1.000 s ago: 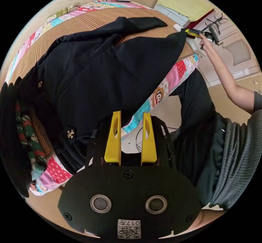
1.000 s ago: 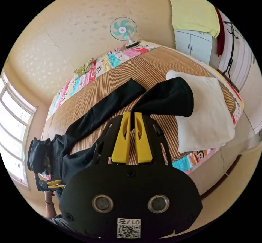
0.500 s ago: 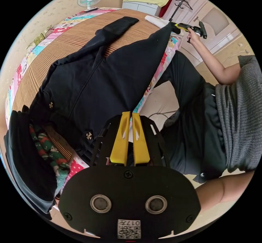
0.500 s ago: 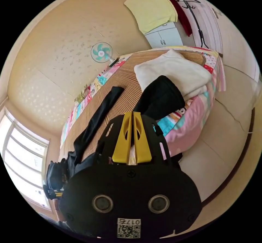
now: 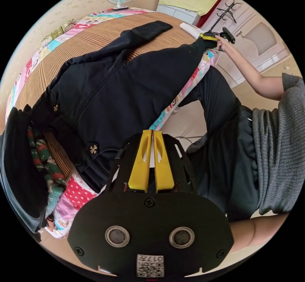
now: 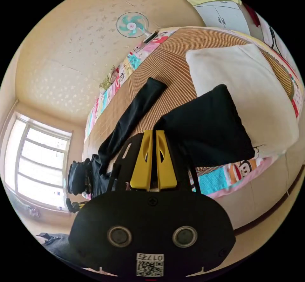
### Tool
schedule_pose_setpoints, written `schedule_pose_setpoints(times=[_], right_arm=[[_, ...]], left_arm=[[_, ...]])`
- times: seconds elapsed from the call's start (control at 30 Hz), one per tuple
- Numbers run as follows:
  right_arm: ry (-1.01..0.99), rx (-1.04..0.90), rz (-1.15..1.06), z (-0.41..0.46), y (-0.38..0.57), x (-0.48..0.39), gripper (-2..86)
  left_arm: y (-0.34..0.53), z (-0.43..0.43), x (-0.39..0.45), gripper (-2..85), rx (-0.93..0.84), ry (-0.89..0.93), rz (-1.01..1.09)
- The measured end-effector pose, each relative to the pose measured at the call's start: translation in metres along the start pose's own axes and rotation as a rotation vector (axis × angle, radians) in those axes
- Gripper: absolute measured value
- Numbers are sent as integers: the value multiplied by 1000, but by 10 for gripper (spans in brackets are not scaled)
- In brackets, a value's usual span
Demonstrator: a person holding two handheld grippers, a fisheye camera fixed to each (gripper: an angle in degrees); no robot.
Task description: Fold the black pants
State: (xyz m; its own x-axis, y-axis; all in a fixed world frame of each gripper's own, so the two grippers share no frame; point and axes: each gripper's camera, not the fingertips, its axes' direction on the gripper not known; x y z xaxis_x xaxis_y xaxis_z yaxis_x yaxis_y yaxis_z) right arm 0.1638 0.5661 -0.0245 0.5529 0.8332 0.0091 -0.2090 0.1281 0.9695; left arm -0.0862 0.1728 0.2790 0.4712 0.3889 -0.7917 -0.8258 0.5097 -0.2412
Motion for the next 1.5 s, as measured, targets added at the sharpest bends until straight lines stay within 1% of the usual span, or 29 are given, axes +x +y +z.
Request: schedule_pose_setpoints(times=[0.03,0.07,0.13,0.17,0.23,0.3,0.37,0.43,0.5,0.53,0.57,0.63,0.7,0.77,0.8,0.87,0.9,0.97,1.0,1.07,1.13,1.17,1.2,1.23,1.27,1.33,1.4,1.47,1.5], right_arm=[[-128,100,-94,-23,1,-12,25],[-231,213,-140,-47,8,-16,22],[-276,324,-98,-73,24,-7,19],[-246,357,-22,-82,36,6,17],[-245,385,25,-83,55,31,15],[-207,346,115,-72,69,65,14],[-106,255,325,-53,89,116,12],[-51,245,413,-48,104,138,10],[-37,339,395,-58,119,137,9],[-2,424,341,-70,124,125,9],[74,501,274,-78,125,104,10],[185,543,171,-76,111,69,13],[187,467,74,-52,76,44,21],[86,247,-14,12,13,28,47],[74,189,-22,32,-3,25,55],[72,46,10,110,-57,24,79],[79,23,22,128,-68,24,85],[143,-63,69,194,-109,27,109],[158,-78,78,207,-117,28,115],[218,-101,74,248,-143,25,94],[294,-131,68,265,-160,23,58],[306,-146,22,269,-171,18,47],[325,-149,2,270,-176,16,45],[384,-126,-41,265,-183,11,41],[455,-67,-71,253,-187,7,40],[498,21,-71,232,-190,14,41],[493,23,-26,220,-195,33,47],[493,-55,75,212,-201,63,72],[486,-59,100,207,-199,68,78]], left_arm=[[1,-5,2,-10,4,3,5],[3,-8,3,-10,10,5,6],[9,-18,2,-10,41,21,-11],[10,-20,1,-10,46,27,-17],[14,-22,-5,-9,54,51,-47],[13,-21,-9,-9,44,65,-65],[10,-21,-9,-10,28,71,-58],[4,-25,-7,-10,8,66,-31],[0,-30,-7,-10,-2,53,-20],[-2,-34,-7,-10,-2,47,-19],[-2,-37,-7,-10,1,45,-20],[-2,-49,-10,-10,38,44,-30],[1,-58,-16,-10,77,34,-59],[5,-66,-22,-9,103,38,-86],[7,-70,-26,-9,110,46,-99],[11,-77,-31,-9,106,46,-119],[14,-81,-33,-8,96,35,-133],[23,-89,-35,-7,86,10,-166],[31,-95,-37,-4,89,-4,-199],[50,-105,-42,5,116,-17,-292],[87,-119,-59,46,181,-36,-516],[99,-123,-62,60,208,-37,-570],[124,-132,-68,71,281,-32,-670],[149,-141,-73,78,351,-26,-759],[162,-145,-75,80,378,-27,-805],[199,-151,-84,92,424,-27,-968],[214,-149,-92,120,426,9,-1043],[223,-143,-100,139,435,65,-1098],[225,-138,-104,150,456,118,-1113]])
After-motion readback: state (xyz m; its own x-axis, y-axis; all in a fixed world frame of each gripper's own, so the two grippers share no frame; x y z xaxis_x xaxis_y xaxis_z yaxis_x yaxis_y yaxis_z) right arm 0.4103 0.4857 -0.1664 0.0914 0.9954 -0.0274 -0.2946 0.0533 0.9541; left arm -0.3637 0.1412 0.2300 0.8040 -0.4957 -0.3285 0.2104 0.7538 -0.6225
